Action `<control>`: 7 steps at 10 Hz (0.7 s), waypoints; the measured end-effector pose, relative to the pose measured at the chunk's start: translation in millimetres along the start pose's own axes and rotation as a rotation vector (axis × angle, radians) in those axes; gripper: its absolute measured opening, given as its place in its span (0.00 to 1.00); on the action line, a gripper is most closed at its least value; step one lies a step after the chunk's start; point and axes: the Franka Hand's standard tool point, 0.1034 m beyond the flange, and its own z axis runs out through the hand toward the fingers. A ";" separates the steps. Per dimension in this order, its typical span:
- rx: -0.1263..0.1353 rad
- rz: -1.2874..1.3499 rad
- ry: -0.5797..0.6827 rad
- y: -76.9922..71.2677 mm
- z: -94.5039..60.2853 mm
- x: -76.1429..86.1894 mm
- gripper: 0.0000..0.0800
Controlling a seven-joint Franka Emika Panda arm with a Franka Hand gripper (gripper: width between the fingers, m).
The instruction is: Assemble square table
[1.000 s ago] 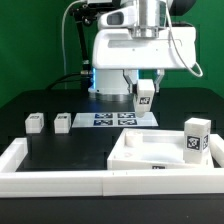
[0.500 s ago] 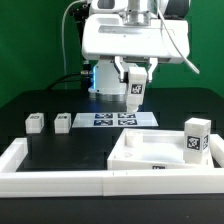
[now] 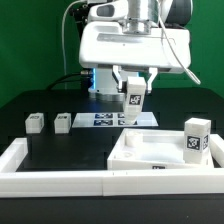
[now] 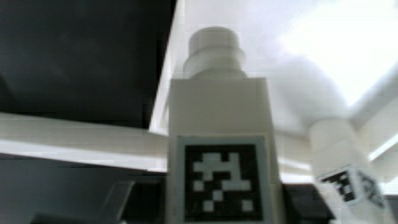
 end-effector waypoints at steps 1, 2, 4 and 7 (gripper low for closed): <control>0.004 0.025 -0.023 11.8 1.5 6.8 0.36; 0.011 0.049 -0.027 16.1 2.4 11.8 0.36; 0.017 0.051 -0.029 12.6 3.8 10.5 0.36; 0.017 0.051 -0.030 12.6 4.1 10.1 0.36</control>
Offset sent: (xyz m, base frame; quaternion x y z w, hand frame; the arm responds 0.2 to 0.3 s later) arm 0.0000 0.0000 0.0000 0.0000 0.0000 0.0000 1.0000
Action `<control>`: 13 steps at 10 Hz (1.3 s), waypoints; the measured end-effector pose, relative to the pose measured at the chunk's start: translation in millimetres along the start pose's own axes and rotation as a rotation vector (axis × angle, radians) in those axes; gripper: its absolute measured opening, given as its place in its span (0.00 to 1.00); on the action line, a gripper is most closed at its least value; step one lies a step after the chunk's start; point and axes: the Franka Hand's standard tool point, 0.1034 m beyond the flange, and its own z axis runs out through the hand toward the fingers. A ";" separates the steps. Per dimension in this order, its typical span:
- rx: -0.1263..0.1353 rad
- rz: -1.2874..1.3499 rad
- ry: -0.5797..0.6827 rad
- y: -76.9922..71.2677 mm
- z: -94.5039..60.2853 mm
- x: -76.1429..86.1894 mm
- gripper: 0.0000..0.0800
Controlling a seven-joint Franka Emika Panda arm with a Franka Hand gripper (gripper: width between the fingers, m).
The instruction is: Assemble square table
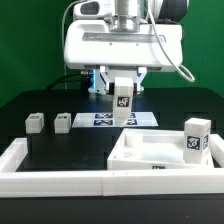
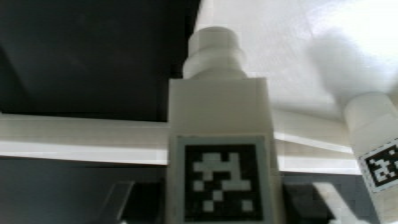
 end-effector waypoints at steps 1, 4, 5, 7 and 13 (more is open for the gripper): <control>0.000 0.001 -0.001 0.2 0.3 -0.3 0.36; -0.004 0.059 -0.006 9.0 8.8 21.1 0.36; -0.004 0.073 -0.003 12.1 11.6 30.5 0.36; 0.003 0.097 -0.008 15.2 14.8 36.0 0.36; -0.030 0.080 0.118 18.0 21.2 37.6 0.36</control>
Offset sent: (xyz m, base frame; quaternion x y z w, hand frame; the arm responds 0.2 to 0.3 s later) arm 0.0576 0.0150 0.0058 0.0741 -0.0041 0.1224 0.9897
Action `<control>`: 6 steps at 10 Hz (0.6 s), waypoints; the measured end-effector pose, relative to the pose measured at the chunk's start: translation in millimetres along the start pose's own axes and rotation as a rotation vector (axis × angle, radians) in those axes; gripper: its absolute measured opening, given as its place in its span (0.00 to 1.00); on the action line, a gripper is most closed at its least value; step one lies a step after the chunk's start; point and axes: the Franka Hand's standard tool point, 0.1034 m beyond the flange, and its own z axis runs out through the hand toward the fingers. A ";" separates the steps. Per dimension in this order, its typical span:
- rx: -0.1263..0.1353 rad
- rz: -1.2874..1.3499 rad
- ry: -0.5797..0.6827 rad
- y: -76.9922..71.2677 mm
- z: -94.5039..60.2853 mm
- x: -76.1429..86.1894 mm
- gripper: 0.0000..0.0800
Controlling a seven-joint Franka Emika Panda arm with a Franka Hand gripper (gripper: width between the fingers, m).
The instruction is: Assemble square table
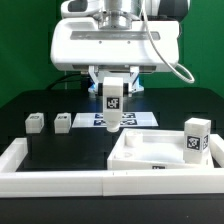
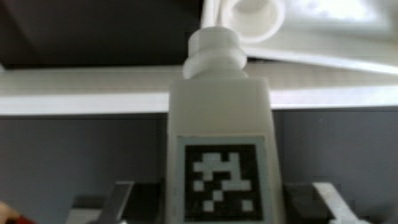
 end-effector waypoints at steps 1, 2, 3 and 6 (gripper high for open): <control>0.007 -0.003 -0.004 -5.1 4.6 2.7 0.36; 0.012 -0.006 0.006 -9.9 8.2 10.2 0.36; 0.019 -0.009 0.011 -16.8 13.1 13.8 0.36; 0.027 -0.014 -0.002 -29.8 28.7 -2.7 0.36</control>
Offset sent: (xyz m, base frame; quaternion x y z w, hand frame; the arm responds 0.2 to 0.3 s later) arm 0.0256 0.0296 -0.0106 0.0270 0.0325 0.0372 0.9984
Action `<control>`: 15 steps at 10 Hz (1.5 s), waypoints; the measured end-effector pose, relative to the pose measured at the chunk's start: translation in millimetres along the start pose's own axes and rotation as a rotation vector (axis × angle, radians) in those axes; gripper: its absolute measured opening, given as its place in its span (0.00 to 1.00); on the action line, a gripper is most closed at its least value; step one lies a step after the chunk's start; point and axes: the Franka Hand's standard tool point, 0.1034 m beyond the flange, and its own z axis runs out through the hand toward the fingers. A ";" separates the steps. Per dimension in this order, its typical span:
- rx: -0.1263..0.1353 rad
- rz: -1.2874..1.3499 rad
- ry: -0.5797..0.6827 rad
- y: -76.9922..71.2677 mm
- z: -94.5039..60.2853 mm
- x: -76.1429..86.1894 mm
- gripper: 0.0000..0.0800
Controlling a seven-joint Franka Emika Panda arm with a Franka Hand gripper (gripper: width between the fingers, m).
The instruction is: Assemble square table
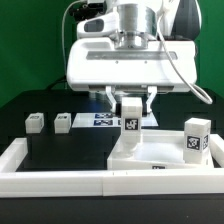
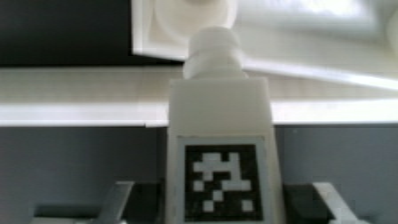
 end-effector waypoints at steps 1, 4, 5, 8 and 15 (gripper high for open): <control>-0.001 0.001 -0.006 1.1 0.9 -1.6 0.36; -0.002 0.000 -0.005 1.6 1.4 -2.5 0.36; 0.000 0.001 -0.014 1.0 0.8 -2.9 0.36; -0.006 -0.001 0.001 3.4 0.1 -5.7 0.36; -0.006 -0.001 -0.026 3.0 3.9 -14.8 0.36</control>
Offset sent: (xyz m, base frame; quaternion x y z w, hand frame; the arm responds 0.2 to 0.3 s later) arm 0.0000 0.0000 0.0000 0.0000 0.0650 0.0000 0.9979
